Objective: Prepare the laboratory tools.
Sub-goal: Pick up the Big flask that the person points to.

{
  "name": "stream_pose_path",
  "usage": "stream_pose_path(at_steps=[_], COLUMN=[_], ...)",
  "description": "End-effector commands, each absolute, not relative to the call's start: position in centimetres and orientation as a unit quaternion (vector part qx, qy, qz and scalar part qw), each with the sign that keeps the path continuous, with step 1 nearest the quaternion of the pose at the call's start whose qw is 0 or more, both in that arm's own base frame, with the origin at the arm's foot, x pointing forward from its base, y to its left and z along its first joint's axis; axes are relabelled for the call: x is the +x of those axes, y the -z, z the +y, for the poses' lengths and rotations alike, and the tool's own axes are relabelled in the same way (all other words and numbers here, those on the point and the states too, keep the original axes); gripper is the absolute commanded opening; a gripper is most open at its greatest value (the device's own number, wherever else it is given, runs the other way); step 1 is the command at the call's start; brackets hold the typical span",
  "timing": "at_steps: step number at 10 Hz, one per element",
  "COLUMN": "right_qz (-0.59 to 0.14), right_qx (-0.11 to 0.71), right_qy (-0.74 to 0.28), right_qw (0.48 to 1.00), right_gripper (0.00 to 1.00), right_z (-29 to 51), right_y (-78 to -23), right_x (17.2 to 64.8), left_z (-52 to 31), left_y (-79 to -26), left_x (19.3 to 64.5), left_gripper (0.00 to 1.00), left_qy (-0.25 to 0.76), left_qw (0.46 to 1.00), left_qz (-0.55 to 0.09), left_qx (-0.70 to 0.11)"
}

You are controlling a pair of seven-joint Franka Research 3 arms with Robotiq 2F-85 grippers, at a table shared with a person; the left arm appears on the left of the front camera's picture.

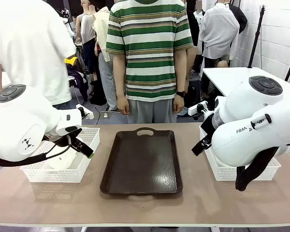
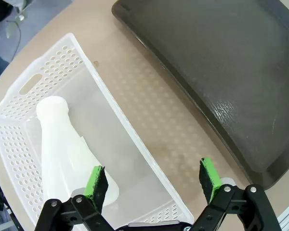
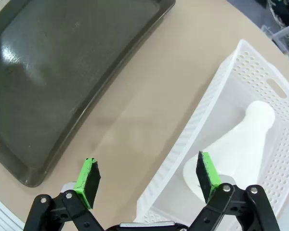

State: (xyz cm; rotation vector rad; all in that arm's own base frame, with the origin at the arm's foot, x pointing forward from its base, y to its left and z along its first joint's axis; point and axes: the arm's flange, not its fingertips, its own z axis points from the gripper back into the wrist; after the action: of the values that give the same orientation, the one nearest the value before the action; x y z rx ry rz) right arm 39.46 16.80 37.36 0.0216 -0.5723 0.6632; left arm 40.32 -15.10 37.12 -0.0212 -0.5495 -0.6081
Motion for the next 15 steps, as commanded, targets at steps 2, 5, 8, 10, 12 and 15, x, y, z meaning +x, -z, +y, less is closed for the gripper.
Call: stream_pose_path(at_steps=[2, 5, 8, 10, 12, 15], right_qz=[-0.277, -0.277, -0.277, -0.277, -0.277, -0.277], right_qx=[0.010, 0.010, 0.010, 0.010, 0.010, 0.010], right_qy=[-0.321, -0.321, -0.321, -0.321, -0.321, -0.321], right_qw=[0.906, 0.906, 0.906, 0.906, 0.906, 0.906], right_gripper=[1.00, 1.00, 1.00, 1.00, 1.00, 1.00], right_z=[16.80, 16.80, 16.80, 16.80, 16.80, 16.80], right_y=[-37.36, -37.36, -37.36, -37.36, -37.36, -37.36], right_x=[39.46, 39.46, 39.46, 39.46, 39.46, 39.46], left_z=[-15.09, -15.09, -15.09, -15.09, -15.09, -15.09], left_y=[-37.12, -37.12, -37.12, -37.12, -37.12, -37.12], left_x=[40.31, 40.31, 40.31, 40.31, 40.31, 40.31], left_gripper=[1.00, 1.00, 1.00, 1.00, 1.00, 1.00], left_qy=[0.296, 0.296, 0.296, 0.296, 0.296, 0.296], left_qw=[0.917, 0.917, 0.917, 0.917, 0.917, 0.917], left_qz=[-0.267, -0.267, -0.267, -0.267, -0.267, -0.267], left_qx=[-0.010, -0.010, -0.010, -0.010, -0.010, -0.010])
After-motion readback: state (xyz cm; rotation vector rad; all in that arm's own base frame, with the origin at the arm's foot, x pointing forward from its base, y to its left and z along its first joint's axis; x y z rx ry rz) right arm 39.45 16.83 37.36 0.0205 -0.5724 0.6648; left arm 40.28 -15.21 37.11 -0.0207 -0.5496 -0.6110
